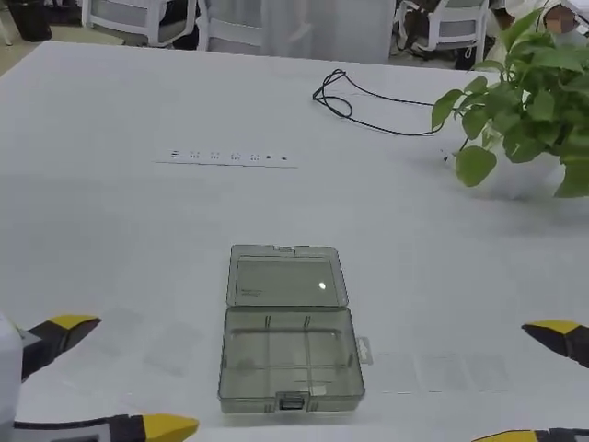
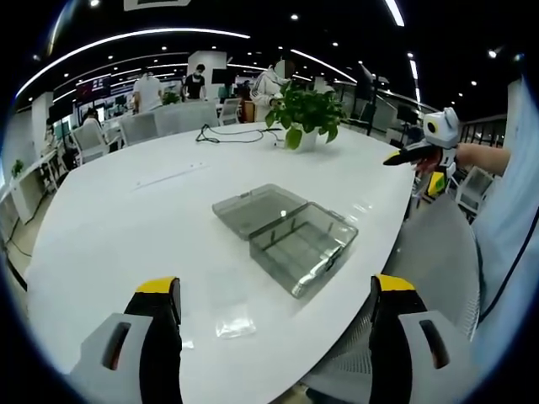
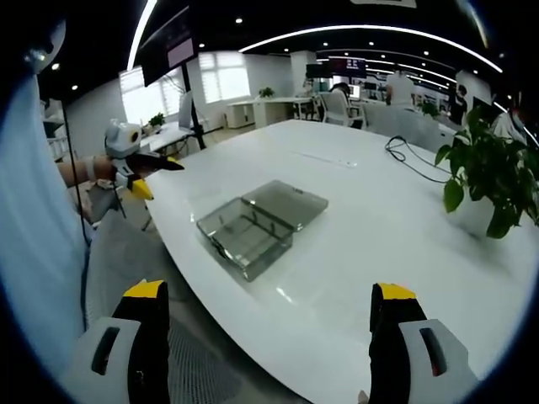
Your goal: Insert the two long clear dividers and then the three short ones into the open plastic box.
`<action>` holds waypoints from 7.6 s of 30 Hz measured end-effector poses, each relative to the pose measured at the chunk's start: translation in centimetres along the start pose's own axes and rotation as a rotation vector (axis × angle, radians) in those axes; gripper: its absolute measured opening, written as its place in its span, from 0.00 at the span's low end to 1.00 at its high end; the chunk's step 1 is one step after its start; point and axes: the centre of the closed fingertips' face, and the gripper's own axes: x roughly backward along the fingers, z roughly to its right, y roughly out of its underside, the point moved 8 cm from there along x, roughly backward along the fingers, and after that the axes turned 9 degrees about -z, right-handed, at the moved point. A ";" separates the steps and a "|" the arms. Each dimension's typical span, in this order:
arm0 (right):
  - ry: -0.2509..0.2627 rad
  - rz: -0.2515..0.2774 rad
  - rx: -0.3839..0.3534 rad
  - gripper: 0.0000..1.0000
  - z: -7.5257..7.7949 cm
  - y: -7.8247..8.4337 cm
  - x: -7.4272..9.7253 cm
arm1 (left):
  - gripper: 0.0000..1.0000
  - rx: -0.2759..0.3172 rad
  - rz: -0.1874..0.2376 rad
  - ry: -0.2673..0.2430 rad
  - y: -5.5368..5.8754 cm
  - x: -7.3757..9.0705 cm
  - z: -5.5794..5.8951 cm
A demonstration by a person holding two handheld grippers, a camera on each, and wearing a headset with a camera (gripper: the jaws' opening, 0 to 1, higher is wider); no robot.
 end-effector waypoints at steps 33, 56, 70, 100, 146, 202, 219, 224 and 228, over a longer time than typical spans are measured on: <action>-0.001 0.041 -0.046 1.00 -0.3 1.5 0.0 | 0.78 0.075 -0.285 -0.067 2.0 -5.3 -2.8; -0.002 0.055 -0.095 1.00 -0.4 2.5 -0.4 | 0.49 0.170 -0.515 -0.140 4.2 -8.7 -4.3; -0.017 0.064 -0.097 1.00 -0.9 2.4 -0.9 | 0.35 0.154 -0.585 -0.219 3.9 -9.2 -4.4; 0.007 0.096 -0.142 0.98 -0.5 0.4 -2.0 | 0.30 0.298 -0.517 -0.205 3.9 -8.0 -4.6; -0.234 0.181 -0.297 0.51 -2.9 -13.9 -12.4 | 0.30 0.358 -0.040 -0.116 -4.7 -8.1 2.1; -0.333 0.028 -0.443 0.01 -3.8 -13.7 -14.8 | 0.30 0.517 0.103 -0.017 -5.1 -8.8 4.4; -0.285 -0.031 -0.443 0.01 -2.9 -13.5 -14.0 | 0.46 0.279 0.137 0.033 -5.5 -8.7 4.6; -0.260 -0.069 -0.478 0.01 -2.7 -13.3 -13.6 | 0.63 0.085 0.140 0.089 -5.3 -8.6 4.3; -0.242 -0.090 -0.487 0.01 -2.5 -13.1 -13.4 | 0.84 -0.030 0.117 0.140 -4.0 -8.6 3.9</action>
